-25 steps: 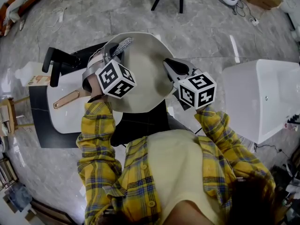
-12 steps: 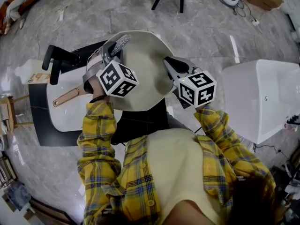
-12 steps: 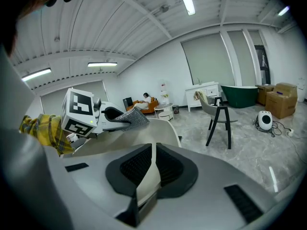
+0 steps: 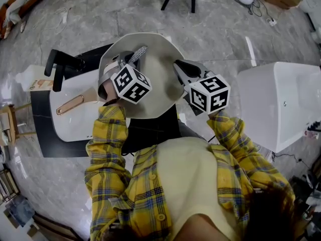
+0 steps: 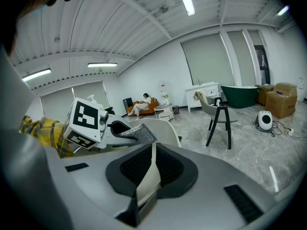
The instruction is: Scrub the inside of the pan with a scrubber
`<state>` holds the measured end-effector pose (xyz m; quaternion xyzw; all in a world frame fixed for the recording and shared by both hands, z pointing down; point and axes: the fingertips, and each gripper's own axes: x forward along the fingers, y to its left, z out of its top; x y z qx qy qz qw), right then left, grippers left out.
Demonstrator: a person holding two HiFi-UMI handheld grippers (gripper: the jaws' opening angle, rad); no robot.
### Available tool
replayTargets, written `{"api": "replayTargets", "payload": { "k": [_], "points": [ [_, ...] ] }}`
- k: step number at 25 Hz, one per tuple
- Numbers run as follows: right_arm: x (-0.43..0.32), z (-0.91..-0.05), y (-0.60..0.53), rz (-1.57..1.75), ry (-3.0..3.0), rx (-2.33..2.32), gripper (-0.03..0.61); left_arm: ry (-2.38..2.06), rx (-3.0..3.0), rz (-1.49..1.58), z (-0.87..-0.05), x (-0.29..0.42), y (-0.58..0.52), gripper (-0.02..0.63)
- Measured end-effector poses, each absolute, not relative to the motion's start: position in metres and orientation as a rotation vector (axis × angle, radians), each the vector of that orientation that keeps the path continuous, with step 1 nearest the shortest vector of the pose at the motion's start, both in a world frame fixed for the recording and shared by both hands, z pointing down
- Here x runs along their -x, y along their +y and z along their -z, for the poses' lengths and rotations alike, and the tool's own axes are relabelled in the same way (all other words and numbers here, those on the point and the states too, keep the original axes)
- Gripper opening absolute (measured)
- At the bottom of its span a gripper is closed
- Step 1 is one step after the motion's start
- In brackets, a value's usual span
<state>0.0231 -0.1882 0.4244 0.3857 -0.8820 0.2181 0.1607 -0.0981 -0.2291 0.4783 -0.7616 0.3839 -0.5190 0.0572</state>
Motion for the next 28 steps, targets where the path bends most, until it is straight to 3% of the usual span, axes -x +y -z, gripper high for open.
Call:
{"api": "replayTargets", "payload": {
  "k": [28],
  "points": [
    [-0.024, -0.424, -0.189, -0.627, -2.542, -1.109, 0.018, 0.658, 2.434, 1.636, -0.494, 0.041, -0.169, 0.086]
  ]
}}
